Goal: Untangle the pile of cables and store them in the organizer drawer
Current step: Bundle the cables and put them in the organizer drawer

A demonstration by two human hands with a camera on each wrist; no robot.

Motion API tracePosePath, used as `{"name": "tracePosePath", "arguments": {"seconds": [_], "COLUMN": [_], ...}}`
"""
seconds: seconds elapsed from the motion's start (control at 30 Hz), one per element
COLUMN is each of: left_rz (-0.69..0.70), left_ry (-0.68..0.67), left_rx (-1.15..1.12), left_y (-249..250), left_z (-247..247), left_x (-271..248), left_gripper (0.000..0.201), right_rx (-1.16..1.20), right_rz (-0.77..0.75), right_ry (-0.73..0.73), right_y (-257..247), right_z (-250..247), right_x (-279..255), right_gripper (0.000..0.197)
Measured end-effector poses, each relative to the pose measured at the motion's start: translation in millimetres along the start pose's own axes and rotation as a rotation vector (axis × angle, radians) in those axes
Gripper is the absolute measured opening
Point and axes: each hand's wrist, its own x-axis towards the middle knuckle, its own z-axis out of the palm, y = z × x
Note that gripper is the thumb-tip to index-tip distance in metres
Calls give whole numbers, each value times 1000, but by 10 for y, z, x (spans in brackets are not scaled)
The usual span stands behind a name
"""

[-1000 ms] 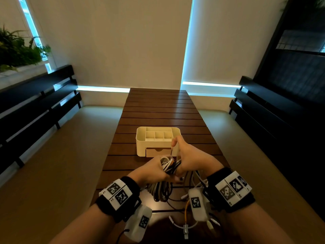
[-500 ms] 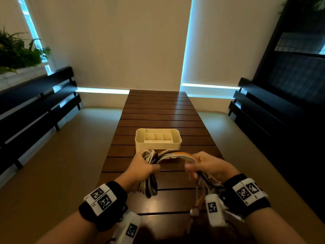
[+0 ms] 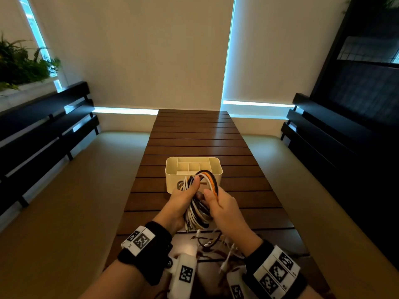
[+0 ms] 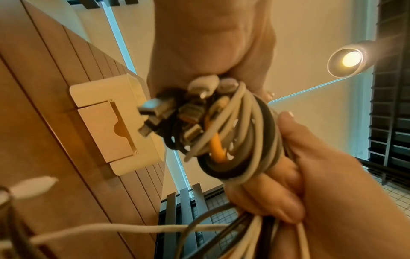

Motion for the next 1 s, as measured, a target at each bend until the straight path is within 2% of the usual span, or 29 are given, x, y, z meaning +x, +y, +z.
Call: {"name": "tracePosePath", "arguments": {"seconds": [0.2,0.33,0.43,0.47,0.57,0.6,0.7,0.73,0.83,0.93,1.0], "left_rz": [28,49,27,12,-45,-57,-79,-84,-89,-65,-20], "left_ry": [-14,-171,-189,-175,-113,-91,-79,-69,-39,3,53], "left_rx": [53,92,131,138,156,179,195,178,107,73,37], "left_y": [-50,-40,-33,-34,-47,-54,-97,-117,-180,-221,-213], "left_z": [-68,-113,-98,-80,-34,-28,6,26,86,137,165], "left_x": [24,-4,-77,-93,-120,-127,-115,-111,-60,-13,44], "left_gripper": [121,127,132,127,77,70,83,79,44,22,17], "right_rx": [-456,-526,-589,-609,-695,-731,-834,-865,-969,-1027,-883], "right_rz": [-5,-18,-49,-59,-101,-124,-177,-166,-88,-20,88], "right_ry": [-231,-344,-375,-367,-332,-336,-394,-418,-426,-220,-208], "right_y": [-100,-156,-206,-222,-277,-273,-261,-251,-251,-257,-292], "right_z": [12,-3,-8,-7,-6,-1,32,44,91,193,174], "right_x": [-31,-75,-129,-149,-189,-190,-178,-166,-174,-287,-409], "right_gripper": [40,35,34,33,34,37,41,40,33,32,43]}}
